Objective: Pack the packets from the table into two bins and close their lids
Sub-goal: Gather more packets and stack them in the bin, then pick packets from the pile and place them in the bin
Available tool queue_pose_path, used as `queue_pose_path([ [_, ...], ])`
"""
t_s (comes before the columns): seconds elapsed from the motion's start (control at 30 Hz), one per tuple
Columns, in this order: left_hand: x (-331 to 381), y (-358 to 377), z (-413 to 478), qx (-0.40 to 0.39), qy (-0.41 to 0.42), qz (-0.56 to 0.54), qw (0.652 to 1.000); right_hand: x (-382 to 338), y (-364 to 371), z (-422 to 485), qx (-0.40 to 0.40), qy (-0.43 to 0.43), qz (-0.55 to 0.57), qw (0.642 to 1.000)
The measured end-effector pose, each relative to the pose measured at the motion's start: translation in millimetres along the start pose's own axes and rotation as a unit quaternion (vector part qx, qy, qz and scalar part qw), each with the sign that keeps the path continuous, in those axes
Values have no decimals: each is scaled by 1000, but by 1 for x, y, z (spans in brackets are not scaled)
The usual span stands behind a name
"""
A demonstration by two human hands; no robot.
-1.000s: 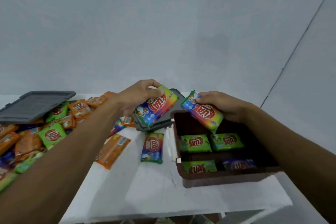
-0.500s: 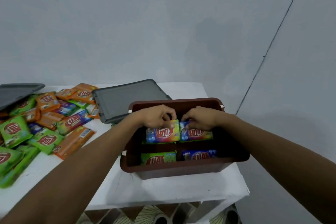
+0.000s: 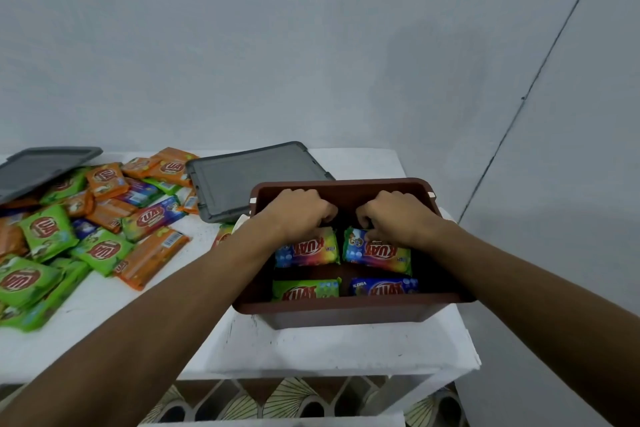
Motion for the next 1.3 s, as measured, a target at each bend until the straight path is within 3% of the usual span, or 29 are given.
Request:
queue_pose_path([
  [0.03, 0, -3, -2, 21, 4, -7, 1000, 0, 0, -1, -6, -1, 26, 1000],
  [0.1, -1, -6, -5, 1, 7, -133, 991, -1, 1, -3, -57, -6, 113, 992],
  [0.17, 0, 1, -6, -96, 11, -232, 968, -4, 6, -6, -124, -17, 125, 984],
  [0.23, 1, 11, -6, -177, 6, -188, 966, -5, 11, -7, -149, -12, 82, 985],
  [0.3, -2, 15, -3, -165, -9, -139, 976, -3, 11, -6, -133, -6, 60, 989],
  [0.47, -2, 10, -2, -145, -13, -135, 980, 2, 10, -3, -78, -7, 17, 997],
  [0.73, -16, -23, -29, -143, 22, -242, 959, -6, -13, 3, -89, -39, 201, 975],
  [0.83, -44, -38, -63, -105, 18, -333, 937, -23, -33, 12, -47, -57, 211, 975],
  [0.93, -87, -42, -107, -25, -23, -458, 888, -51, -52, 30, -9, -78, 202, 976],
  [1.03, -144, -23, -152, 4, -106, -400, 910, -92, -70, 53, 28, -106, 185, 977],
  [1.17, -213, 29, -211, -62, -181, -292, 937, -159, -90, 86, 82, -136, 161, 974],
  [1.23, -236, 53, -231, -97, -190, -260, 942, -195, -91, 102, 67, -146, 139, 977],
  [1.3, -250, 71, -243, -111, -175, -233, 950, -231, -83, 120, 3, -161, 108, 981],
])
Point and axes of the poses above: each hand's wrist, its own z-axis towards the middle knuckle, its own y-axis out of the palm, x = y × z, the point moved 3 cm from there along z, towards the middle knuckle, and after that the axes turned 7 degrees about -x, right-handed, at the moved point
